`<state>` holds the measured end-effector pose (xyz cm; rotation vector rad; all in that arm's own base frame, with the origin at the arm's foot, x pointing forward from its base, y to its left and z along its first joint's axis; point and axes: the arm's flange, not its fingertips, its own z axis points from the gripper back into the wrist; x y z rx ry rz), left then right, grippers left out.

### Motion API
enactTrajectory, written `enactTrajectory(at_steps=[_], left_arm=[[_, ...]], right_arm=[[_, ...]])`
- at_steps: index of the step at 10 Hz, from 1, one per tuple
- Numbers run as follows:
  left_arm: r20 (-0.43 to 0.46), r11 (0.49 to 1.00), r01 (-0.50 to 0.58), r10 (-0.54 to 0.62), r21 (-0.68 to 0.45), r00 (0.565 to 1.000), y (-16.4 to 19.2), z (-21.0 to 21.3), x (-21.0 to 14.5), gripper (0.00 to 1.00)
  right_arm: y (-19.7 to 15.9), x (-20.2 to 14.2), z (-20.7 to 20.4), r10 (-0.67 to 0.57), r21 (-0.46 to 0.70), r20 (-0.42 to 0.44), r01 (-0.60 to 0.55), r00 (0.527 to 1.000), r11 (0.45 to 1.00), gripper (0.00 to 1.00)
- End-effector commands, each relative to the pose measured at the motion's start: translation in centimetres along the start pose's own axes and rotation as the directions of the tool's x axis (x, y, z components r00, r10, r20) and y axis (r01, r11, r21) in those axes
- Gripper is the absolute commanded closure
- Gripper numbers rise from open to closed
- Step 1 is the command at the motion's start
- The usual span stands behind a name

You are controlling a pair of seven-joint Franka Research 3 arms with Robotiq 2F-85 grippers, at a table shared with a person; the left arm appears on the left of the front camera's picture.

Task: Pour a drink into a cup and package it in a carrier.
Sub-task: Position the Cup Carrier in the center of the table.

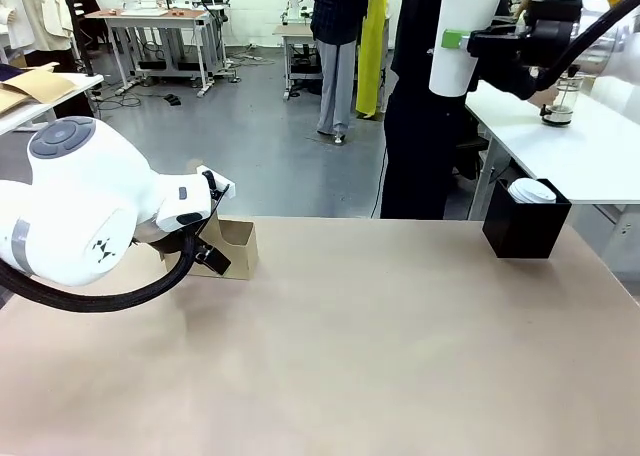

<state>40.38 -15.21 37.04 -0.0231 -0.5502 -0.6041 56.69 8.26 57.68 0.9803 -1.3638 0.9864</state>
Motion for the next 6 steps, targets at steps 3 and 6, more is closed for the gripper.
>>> enactTrajectory(at_steps=[3, 6], left_arm=[[0.0, 1.0, 0.0, 0.0, -0.001, 1.0, 0.01, 0.01, -0.03, 0.0], [0.0, 1.0, 0.0, 0.0, 0.0, 1.0, 0.0, 0.0, 0.0, 0.0]], right_arm=[[0.35, 0.5, -0.01, 0.016, -0.013, -0.002, -0.016, 1.0, 1.0, 0.2], [0.35, 0.5, -0.01, 0.016, -0.013, -0.002, -0.016, 1.0, 1.0, 0.2]])
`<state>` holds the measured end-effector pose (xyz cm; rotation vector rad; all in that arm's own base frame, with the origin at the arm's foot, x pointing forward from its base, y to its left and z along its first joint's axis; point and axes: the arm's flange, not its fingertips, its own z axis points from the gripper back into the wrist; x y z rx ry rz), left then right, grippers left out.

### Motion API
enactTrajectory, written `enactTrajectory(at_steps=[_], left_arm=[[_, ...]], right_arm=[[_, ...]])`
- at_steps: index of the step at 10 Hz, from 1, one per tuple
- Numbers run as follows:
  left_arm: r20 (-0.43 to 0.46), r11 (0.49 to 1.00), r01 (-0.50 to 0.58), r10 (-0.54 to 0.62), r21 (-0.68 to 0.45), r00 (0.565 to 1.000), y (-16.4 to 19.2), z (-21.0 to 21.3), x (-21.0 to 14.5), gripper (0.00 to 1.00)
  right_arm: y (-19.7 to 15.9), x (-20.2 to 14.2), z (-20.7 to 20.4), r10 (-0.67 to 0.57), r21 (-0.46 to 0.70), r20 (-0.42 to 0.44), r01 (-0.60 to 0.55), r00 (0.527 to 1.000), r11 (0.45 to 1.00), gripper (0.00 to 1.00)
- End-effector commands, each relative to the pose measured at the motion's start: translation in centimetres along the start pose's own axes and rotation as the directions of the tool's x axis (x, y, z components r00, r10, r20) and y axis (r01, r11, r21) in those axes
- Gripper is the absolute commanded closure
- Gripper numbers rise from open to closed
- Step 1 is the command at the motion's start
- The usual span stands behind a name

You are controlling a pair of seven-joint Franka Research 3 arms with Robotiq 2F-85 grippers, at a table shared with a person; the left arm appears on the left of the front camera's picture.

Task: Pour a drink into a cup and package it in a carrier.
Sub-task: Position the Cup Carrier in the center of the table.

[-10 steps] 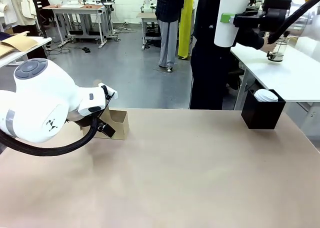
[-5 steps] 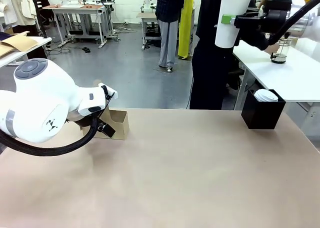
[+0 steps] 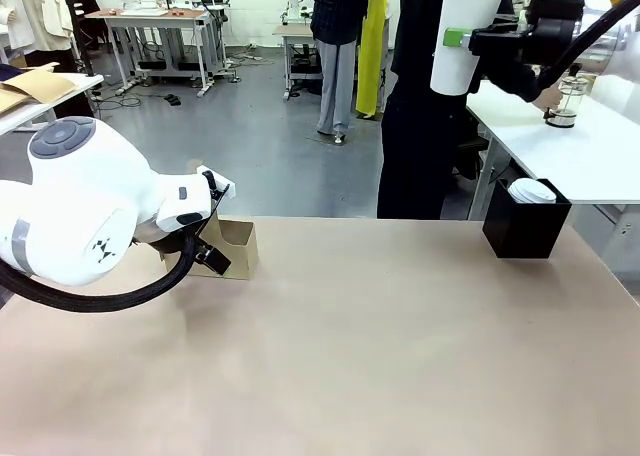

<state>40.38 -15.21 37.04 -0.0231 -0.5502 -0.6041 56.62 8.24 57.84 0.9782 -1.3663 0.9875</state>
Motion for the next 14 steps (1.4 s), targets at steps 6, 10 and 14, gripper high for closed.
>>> enactTrajectory(at_steps=[6, 10, 14], left_arm=[[-0.141, 0.983, -0.164, 0.174, 0.076, 0.975, -3.0, 14.9, 8.7, 0.0], [-0.177, 0.899, -0.391, 0.425, 0.2, 0.888, 1.3, 17.2, 16.1, 0.0], [-0.236, 0.87, -0.466, 0.493, 0.163, 0.837, 7.1, 10.7, 18.3, 0.0]], right_arm=[[0.3, 0.3, -0.1, 0.013, -0.012, -0.003, -0.013, 1.0, 1.0, 0.2], [0.3, 0.3, -0.1, 0.013, -0.012, -0.003, -0.013, 1.0, 1.0, 0.2], [0.3, 0.3, -0.1, 0.013, -0.012, -0.003, -0.013, 1.0, 1.0, 0.2]])
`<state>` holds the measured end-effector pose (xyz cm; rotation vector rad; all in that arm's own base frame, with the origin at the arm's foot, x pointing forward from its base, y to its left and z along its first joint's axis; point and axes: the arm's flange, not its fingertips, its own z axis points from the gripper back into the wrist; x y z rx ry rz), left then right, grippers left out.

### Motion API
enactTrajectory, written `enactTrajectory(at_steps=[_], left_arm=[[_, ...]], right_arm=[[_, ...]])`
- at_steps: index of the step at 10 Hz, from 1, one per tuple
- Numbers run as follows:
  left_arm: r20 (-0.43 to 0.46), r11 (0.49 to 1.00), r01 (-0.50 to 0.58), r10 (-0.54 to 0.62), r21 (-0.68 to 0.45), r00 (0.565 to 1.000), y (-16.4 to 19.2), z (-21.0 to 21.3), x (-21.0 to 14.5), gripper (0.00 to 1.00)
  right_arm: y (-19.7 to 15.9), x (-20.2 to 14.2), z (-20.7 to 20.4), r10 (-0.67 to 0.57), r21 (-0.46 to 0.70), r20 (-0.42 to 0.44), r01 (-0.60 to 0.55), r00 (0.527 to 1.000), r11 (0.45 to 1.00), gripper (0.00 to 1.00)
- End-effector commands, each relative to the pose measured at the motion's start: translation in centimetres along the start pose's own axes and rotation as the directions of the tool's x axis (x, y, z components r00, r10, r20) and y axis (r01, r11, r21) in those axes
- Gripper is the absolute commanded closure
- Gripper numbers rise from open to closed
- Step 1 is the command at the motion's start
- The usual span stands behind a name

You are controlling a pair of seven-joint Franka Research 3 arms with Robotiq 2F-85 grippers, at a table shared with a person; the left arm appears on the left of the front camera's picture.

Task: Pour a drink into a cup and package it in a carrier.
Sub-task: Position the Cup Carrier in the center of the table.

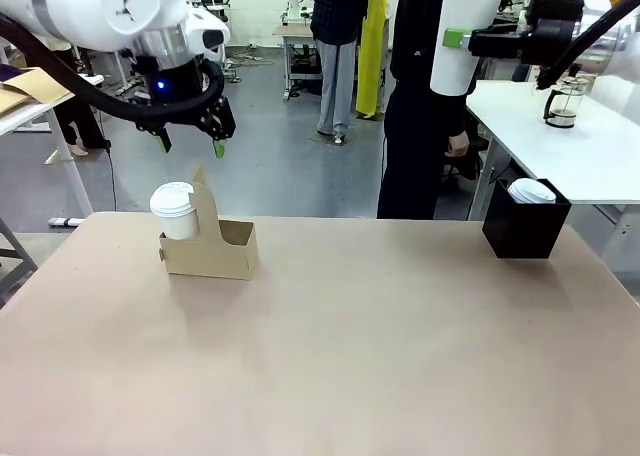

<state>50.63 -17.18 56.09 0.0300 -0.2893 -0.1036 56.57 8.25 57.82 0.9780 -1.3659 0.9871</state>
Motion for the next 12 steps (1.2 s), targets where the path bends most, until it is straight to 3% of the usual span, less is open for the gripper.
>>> enactTrajectory(at_steps=[1, 4, 5, 6, 7, 8, 9, 12], left_arm=[[-0.012, 0.999, -0.038, 0.039, 0.005, 0.999, 0.8, -1.6, 1.7, 0.0], [-0.026, 0.996, -0.089, 0.089, -0.001, 0.996, 2.7, -5.3, 2.1, 0.0], [-0.012, 0.997, -0.075, 0.075, 0.016, 0.997, 2.7, -5.8, 2.2, 0.59], [-0.012, 0.998, -0.06, 0.06, 0.017, 0.998, 2.4, -5.9, 2.3, 0.6], [-0.017, 0.999, -0.048, 0.048, 0.02, 0.999, 2.3, -6.2, 2.4, 1.0], [-0.027, 0.999, -0.033, 0.033, 0.02, 0.999, 2.1, -6.8, 2.5, 0.65], [-0.031, 0.999, -0.027, 0.027, 0.021, 0.999, 1.9, -7.2, 2.4, 1.0], [-0.039, 0.999, -0.013, 0.014, 0.03, 0.999, 1.2, -7.5, 2.2, 1.0]], right_arm=[[0.2, 0.4, -0.1, 0.013, -0.012, -0.002, -0.013, 1.0, 1.0, 0.2], [0.2, 0.4, -0.1, 0.013, -0.012, -0.002, -0.013, 1.0, 1.0, 0.2], [0.2, 0.4, -0.1, 0.013, -0.012, -0.002, -0.013, 1.0, 1.0, 0.2], [0.2, 0.4, -0.1, 0.013, -0.012, -0.002, -0.013, 1.0, 1.0, 0.2], [0.2, 0.4, -0.1, 0.013, -0.012, -0.002, -0.013, 1.0, 1.0, 0.2], [0.2, 0.4, -0.1, 0.013, -0.012, -0.002, -0.013, 1.0, 1.0, 0.2], [0.2, 0.4, -0.1, 0.013, -0.012, -0.002, -0.013, 1.0, 1.0, 0.2], [0.2, 0.4, -0.1, 0.013, -0.012, -0.002, -0.013, 1.0, 1.0, 0.2]])
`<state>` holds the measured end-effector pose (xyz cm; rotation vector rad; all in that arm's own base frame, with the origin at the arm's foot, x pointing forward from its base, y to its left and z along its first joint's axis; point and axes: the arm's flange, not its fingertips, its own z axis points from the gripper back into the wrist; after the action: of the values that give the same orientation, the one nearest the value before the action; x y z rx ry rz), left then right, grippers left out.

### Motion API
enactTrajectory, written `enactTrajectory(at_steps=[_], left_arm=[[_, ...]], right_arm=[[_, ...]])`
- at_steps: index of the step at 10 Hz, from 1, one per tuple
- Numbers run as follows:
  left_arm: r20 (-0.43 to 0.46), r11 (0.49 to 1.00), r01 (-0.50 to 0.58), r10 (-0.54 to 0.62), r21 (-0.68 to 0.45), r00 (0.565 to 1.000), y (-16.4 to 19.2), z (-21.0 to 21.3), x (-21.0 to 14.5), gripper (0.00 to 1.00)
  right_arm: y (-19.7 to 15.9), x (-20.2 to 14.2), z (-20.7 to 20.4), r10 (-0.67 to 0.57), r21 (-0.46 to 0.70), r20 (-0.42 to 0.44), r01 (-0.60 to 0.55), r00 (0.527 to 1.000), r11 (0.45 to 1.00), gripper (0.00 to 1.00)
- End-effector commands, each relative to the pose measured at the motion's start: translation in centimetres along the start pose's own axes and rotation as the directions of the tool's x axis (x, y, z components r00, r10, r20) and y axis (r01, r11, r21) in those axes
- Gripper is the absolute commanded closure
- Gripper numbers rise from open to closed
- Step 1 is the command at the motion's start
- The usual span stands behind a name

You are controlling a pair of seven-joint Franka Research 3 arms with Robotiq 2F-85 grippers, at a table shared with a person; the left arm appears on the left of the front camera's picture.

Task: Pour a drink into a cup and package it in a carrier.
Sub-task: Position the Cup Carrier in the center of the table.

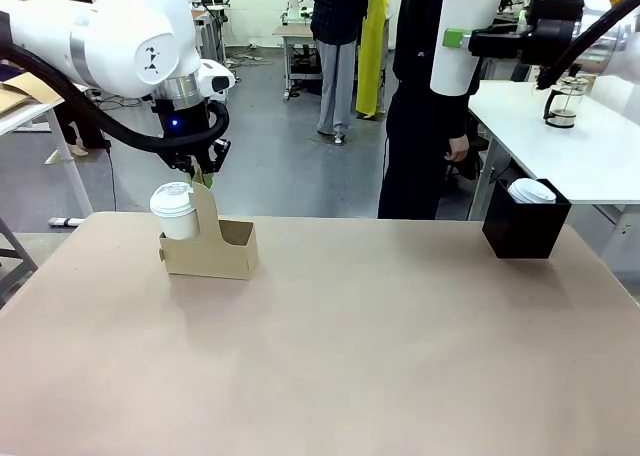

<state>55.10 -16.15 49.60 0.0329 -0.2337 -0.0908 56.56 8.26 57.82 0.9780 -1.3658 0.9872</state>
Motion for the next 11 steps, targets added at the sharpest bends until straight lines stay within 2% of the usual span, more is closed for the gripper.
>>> enactTrajectory(at_steps=[1, 2, 3, 4, 8, 9, 11], left_arm=[[0.018, 0.999, -0.006, 0.005, 0.033, 1.0, 0.0, 0.0, -0.2, 1.0], [0.02, 0.999, -0.013, 0.012, 0.035, 1.0, 0.2, -0.1, -0.2, 1.0], [0.012, 0.996, -0.074, 0.074, 0.053, 0.997, 0.4, -0.2, 0.0, 1.0], [0.001, 1.0, 0.003, -0.003, 0.003, 1.0, 0.0, 0.0, 0.0, 1.0], [0.002, 1.0, -0.008, 0.008, 0.009, 1.0, -0.2, 0.0, 0.0, 0.98], [0.014, 0.994, 0.004, -0.006, 0.11, 1.0, -1.4, 1.3, -1.3, 0.98], [0.085, 0.996, 0.001, -0.009, 0.094, 0.996, -5.7, 5.3, -3.5, 0.98]], right_arm=[[0.2, 0.4, 0.0, 0.013, -0.012, -0.002, -0.013, 1.0, 1.0, 0.2], [0.2, 0.4, 0.0, 0.013, -0.012, -0.002, -0.013, 1.0, 1.0, 0.2], [0.2, 0.4, 0.0, 0.013, -0.012, -0.002, -0.013, 1.0, 1.0, 0.2], [0.2, 0.4, 0.0, 0.013, -0.012, -0.002, -0.013, 1.0, 1.0, 0.2], [0.2, 0.4, 0.0, 0.013, -0.012, -0.002, -0.013, 1.0, 1.0, 0.2], [0.2, 0.4, 0.0, 0.013, -0.012, -0.002, -0.013, 1.0, 1.0, 0.2], [0.2, 0.4, 0.0, 0.013, -0.012, -0.002, -0.013, 1.0, 1.0, 0.2]])
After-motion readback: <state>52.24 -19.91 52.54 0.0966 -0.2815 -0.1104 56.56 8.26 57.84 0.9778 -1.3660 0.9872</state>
